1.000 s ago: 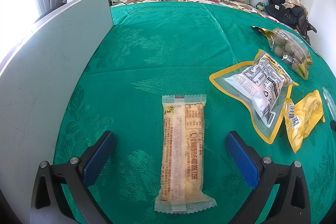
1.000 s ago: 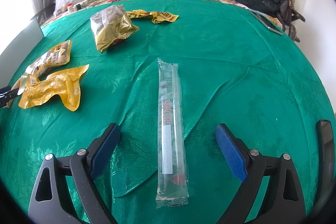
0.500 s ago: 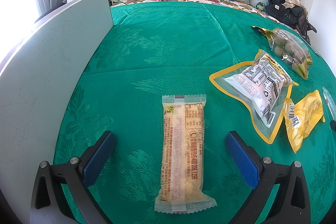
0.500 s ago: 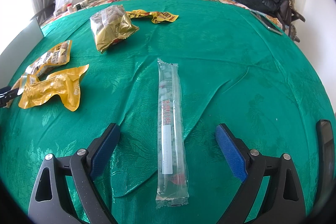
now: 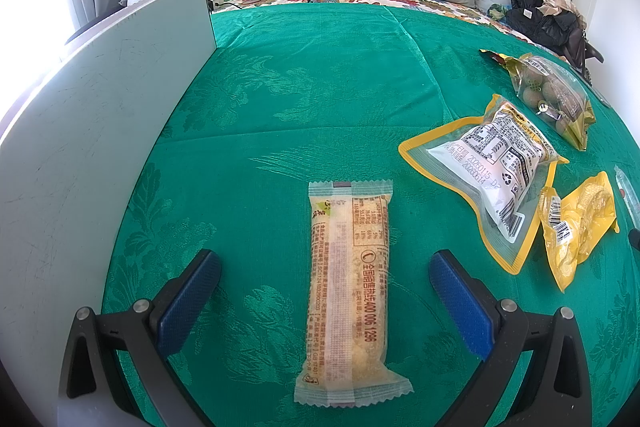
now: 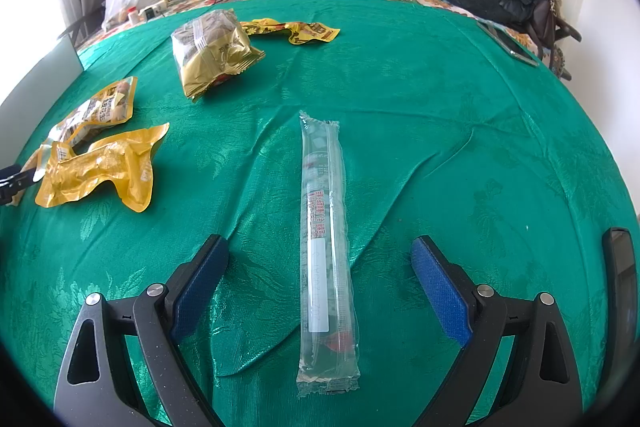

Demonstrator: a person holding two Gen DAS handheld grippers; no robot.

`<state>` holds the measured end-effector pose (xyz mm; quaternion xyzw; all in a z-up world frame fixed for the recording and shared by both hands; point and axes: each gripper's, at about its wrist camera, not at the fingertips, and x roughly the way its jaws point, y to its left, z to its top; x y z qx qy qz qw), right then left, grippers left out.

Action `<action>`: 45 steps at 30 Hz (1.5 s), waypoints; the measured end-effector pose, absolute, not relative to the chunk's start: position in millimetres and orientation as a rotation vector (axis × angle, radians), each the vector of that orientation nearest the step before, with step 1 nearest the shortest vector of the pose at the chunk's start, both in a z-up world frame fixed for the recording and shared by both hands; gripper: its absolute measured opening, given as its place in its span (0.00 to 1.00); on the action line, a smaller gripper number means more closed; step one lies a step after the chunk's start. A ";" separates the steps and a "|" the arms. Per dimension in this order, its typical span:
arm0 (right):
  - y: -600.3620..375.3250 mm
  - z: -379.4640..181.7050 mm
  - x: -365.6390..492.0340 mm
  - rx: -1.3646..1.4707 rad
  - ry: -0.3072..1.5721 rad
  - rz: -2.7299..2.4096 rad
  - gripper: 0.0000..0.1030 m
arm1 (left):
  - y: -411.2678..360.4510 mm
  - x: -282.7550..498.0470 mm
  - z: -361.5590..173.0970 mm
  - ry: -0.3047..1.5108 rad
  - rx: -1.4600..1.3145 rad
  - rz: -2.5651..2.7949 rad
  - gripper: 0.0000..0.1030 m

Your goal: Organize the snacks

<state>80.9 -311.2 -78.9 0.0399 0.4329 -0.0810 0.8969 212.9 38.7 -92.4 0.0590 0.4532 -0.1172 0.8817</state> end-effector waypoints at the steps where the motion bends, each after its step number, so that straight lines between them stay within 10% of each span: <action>1: -311.1 -79.0 80.6 0.083 0.897 -0.168 0.92 | 38.8 213.0 -92.3 0.944 0.123 -0.244 1.00; 27: -312.4 -80.2 82.3 0.086 0.908 -0.151 0.92 | 60.1 227.8 -78.8 1.165 0.080 -0.446 1.00; 33: -326.9 -70.2 110.2 0.128 1.168 -0.090 0.89 | 33.0 217.4 -84.6 1.185 0.286 -0.390 0.92; 35: -336.8 -67.8 120.0 0.195 1.230 -0.064 0.89 | 22.6 214.3 -82.1 1.165 0.277 -0.406 0.76; 38: -342.1 -62.8 128.5 0.146 1.258 -0.091 0.59 | 16.5 211.5 -73.5 1.137 0.248 -0.392 0.20; 40: -342.5 -60.5 130.0 0.101 1.288 -0.086 0.19 | 19.2 208.1 -70.8 1.142 0.208 -0.399 0.20; 45: -367.5 -39.3 100.7 0.358 1.217 -0.053 0.19 | 49.8 179.3 -51.6 1.094 -0.033 -0.468 0.20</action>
